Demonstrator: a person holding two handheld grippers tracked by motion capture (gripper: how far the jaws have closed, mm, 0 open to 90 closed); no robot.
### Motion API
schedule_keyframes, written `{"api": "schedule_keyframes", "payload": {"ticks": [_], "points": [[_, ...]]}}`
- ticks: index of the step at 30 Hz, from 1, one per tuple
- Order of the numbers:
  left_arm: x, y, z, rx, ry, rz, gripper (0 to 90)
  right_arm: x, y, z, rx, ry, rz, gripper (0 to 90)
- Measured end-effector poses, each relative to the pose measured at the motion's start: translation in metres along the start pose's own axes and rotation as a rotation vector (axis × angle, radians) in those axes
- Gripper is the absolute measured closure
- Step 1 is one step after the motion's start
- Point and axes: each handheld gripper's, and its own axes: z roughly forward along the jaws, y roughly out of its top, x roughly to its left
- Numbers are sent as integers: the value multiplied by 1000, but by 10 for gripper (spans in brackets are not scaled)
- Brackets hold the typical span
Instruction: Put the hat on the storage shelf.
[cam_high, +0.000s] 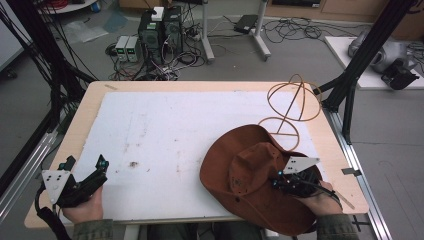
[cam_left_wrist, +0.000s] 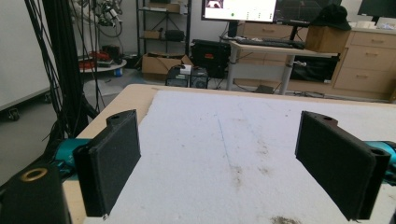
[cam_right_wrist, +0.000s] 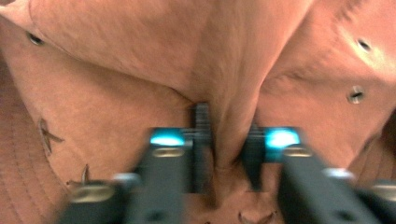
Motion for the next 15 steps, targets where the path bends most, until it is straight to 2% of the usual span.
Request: {"api": "schedule_keyframes", "payload": {"ticks": [2,5,6,7,10,15], "points": [[-1,0,0,0,-3,2,143,2,1,1,12,-10,8,874],[0,0,0,-1,-6,2,143,2,2,0,-2,-13,15,879],[0,0,0,-2,-6,1,143,3,2,-2,-17,-16,14,880],[0,0,0,0,-6,2,143,4,1,-6,-51,-42,20,882],[0,0,0,0,-6,1,143,4,1,-10,-80,-47,14,883],[-1,0,1,-5,-9,2,143,5,3,-18,-167,-48,43,883]]}}
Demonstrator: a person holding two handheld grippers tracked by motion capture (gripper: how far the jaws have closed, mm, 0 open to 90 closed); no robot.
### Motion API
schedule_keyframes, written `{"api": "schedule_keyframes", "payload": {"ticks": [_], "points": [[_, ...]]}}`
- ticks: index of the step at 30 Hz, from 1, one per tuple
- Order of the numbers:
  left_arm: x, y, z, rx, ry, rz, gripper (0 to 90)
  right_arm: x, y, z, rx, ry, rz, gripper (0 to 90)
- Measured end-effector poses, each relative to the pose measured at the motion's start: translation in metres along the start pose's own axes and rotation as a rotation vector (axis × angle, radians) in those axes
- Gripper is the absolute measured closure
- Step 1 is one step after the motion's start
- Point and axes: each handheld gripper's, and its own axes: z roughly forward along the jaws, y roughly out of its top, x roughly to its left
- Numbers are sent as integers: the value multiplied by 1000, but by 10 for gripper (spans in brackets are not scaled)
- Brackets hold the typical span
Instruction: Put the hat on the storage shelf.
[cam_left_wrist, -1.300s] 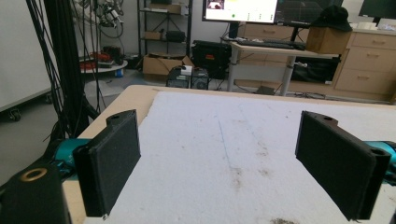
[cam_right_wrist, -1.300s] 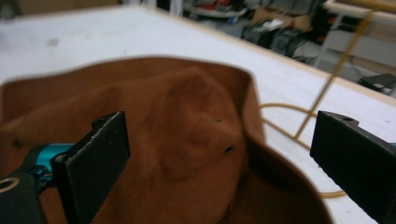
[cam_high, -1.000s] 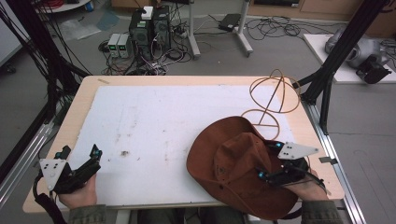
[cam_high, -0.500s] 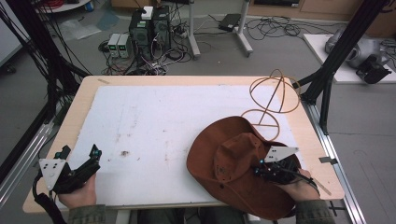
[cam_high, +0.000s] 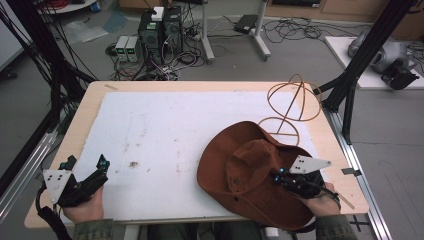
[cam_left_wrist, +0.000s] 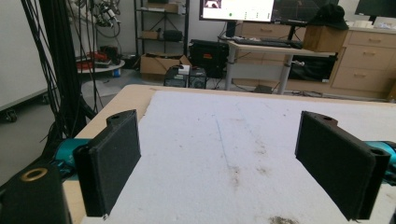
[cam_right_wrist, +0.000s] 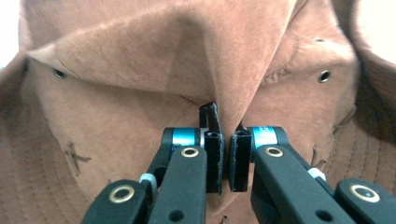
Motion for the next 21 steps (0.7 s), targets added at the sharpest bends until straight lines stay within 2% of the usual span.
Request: {"api": "schedule_keyframes", "payload": {"ticks": [3,7,11,13,14,16,18,19,21], "points": [[0,0,0,-1,0,-2,143,0,4,-7,-50,1,23,883],[1,0,0,4,0,-4,143,1,9,-12,-119,-13,32,882],[1,0,0,1,3,-9,143,4,16,-18,-165,10,32,882],[1,0,0,2,5,-9,143,8,24,-24,-220,27,42,882],[1,0,1,3,4,-11,143,8,24,-24,-220,27,42,882],[1,-1,2,5,1,-11,143,12,33,-31,-291,8,60,882],[1,-1,3,6,-1,-12,143,14,39,-38,-337,-21,70,882],[1,-1,3,7,-2,-13,143,14,39,-38,-337,-21,70,882],[1,-1,5,11,-5,-16,143,16,49,-50,-411,-70,84,881]]}}
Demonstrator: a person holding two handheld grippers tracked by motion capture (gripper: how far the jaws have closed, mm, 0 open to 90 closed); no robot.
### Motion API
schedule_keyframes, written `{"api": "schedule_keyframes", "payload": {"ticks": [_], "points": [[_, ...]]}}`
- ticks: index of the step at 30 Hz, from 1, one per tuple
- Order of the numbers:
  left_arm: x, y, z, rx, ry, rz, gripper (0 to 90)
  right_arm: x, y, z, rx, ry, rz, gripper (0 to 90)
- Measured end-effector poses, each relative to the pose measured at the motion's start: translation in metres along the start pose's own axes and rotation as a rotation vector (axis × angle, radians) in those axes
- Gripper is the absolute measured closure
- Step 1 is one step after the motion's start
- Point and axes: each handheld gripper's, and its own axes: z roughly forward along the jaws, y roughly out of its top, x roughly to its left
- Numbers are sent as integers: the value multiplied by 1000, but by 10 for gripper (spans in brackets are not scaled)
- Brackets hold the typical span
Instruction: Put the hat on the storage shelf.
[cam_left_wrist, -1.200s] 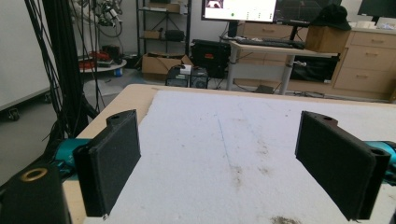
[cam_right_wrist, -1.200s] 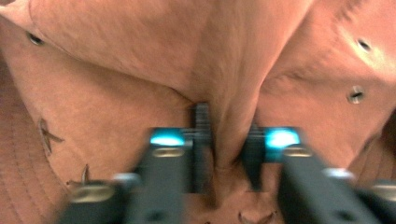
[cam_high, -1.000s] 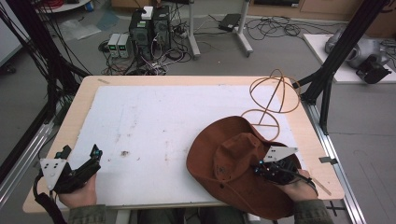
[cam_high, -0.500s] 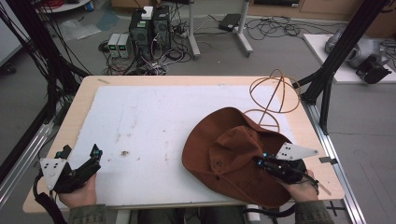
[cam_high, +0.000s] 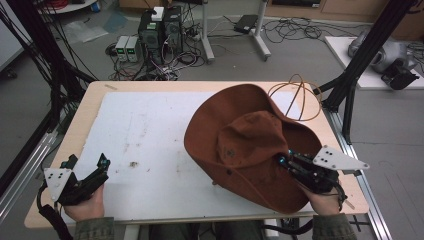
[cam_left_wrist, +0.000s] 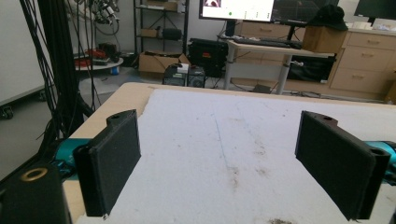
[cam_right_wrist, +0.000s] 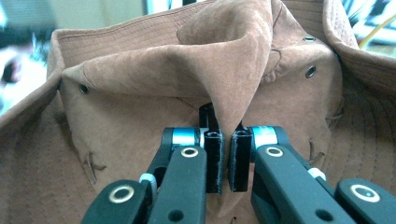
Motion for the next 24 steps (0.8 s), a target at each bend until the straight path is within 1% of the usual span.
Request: {"api": "schedule_keyframes", "payload": {"ticks": [1,2,3,4,5,6,7,9,10,11,12,13,15,16,17,18,19,20,21,22,23,24], "points": [[0,0,1,0,-1,-1,143,1,5,-3,-25,-14,1,881],[0,0,1,0,-1,-1,143,1,5,-3,-25,-14,1,881],[0,-1,1,2,-2,-1,143,1,9,-6,-44,-26,2,881],[-1,-1,2,4,-3,0,143,2,19,-11,-79,-56,-5,881],[-1,-1,2,4,-5,-1,143,2,23,-13,-94,-73,-5,881],[-2,-1,3,4,-8,0,143,2,23,-13,-94,-73,-5,881],[-3,-1,3,1,-10,2,143,2,32,-18,-132,-107,-11,881],[-4,-1,4,1,-14,4,143,2,39,-22,-174,-144,-9,881],[-5,-1,5,0,-15,4,143,2,39,-22,-174,-144,-9,881],[-5,-1,5,2,-18,5,143,1,47,-25,-215,-180,-7,880],[-5,-1,6,2,-19,2,143,1,47,-25,-215,-180,-7,880],[-6,0,7,2,-21,2,143,-1,55,-27,-247,-208,7,881],[-6,0,7,1,-21,3,143,-5,63,-28,-264,-237,17,880],[-6,0,8,1,-22,1,143,-5,63,-28,-264,-237,17,880],[-6,0,9,-2,-22,-3,143,-9,70,-28,-269,-261,26,880],[-6,0,9,-2,-22,-3,143,-9,70,-28,-269,-261,26,880],[-5,0,9,-1,-23,-1,143,-13,77,-28,-273,-291,32,880],[-5,0,10,-2,-23,-6,143,-13,77,-28,-273,-291,32,880],[-5,0,10,-3,-23,-7,143,-16,79,-27,-277,-304,38,880],[-5,0,10,-1,-24,-8,143,-18,81,-28,-279,-326,42,880],[-5,0,10,-2,-25,-10,143,-23,85,-28,-293,-364,68,879],[-4,0,10,-4,-23,-10,143,-25,86,-28,-301,-389,82,879]]}}
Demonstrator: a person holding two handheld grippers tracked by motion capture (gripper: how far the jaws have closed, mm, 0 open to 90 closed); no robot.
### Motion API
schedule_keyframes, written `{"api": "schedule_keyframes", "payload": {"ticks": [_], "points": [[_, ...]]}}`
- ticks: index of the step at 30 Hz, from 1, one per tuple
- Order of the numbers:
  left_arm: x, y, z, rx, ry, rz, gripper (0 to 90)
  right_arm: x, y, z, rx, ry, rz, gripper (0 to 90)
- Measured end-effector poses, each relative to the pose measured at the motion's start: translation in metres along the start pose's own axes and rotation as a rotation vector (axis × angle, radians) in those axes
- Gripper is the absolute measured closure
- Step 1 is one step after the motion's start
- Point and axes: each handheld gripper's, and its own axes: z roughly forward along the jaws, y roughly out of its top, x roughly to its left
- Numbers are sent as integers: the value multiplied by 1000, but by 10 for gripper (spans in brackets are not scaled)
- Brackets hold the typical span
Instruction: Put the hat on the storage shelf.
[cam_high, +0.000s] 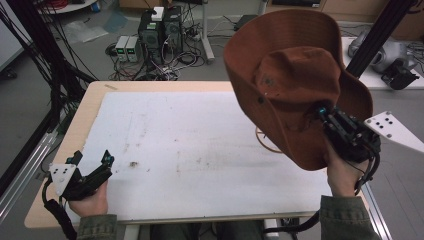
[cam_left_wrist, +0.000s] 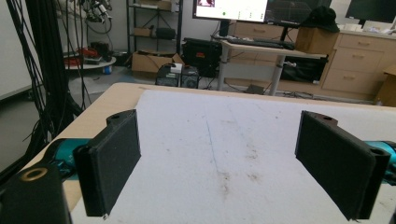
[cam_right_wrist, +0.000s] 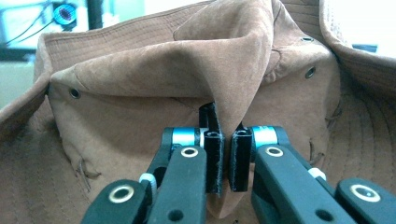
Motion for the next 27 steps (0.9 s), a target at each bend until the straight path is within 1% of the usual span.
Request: {"api": "schedule_keyframes", "payload": {"ticks": [3,4,5,6,7,8,9,10,11,12,13,14,15,17,18,19,20,21,22,23,25,27], "points": [[3,0,-1,-7,6,-15,143,-5,2,4,-16,-96,17,879],[3,0,-1,-7,5,-20,143,-5,2,4,-16,-96,17,879],[5,0,-2,-7,11,-25,143,-8,3,7,-18,-151,25,879],[5,0,-2,-7,11,-25,143,-8,3,7,-18,-151,25,879],[5,0,-1,-7,11,-32,143,-9,3,12,-4,-205,29,878],[5,0,-1,-7,11,-32,143,-10,3,14,3,-223,35,878],[6,0,-2,-5,11,-30,143,-10,3,14,3,-223,35,878],[5,0,-1,-6,10,-29,143,-11,3,19,19,-244,60,878],[5,0,-1,-7,6,-30,143,-12,3,21,29,-251,64,878],[5,-1,-1,-8,4,-30,143,-12,3,24,38,-248,80,877],[5,-1,-1,-8,4,-30,143,-12,3,24,38,-248,80,877],[5,-1,-1,-7,4,-30,143,-13,3,27,46,-249,90,877],[4,-1,-1,-4,3,-29,143,-15,1,33,64,-258,116,877],[4,-1,-1,-1,2,-27,143,-18,-2,40,82,-277,133,877],[4,-1,-1,-2,1,-26,143,-18,-2,40,82,-277,133,877],[4,-1,-1,-4,-1,-27,143,-19,-6,47,97,-300,132,877],[4,-1,-1,-4,-1,-27,143,-19,-6,47,97,-300,132,877],[5,-1,-1,-8,1,-29,143,-19,-12,52,109,-316,120,877],[5,-1,-1,-8,1,-29,143,-19,-12,52,109,-316,120,877],[6,-1,-1,-2,2,-29,143,-19,-18,56,111,-323,107,877],[6,-1,-2,-1,2,-31,143,-18,-24,59,109,-339,99,877],[7,-1,-2,-6,4,-32,143,-18,-28,60,105,-341,97,877]]}}
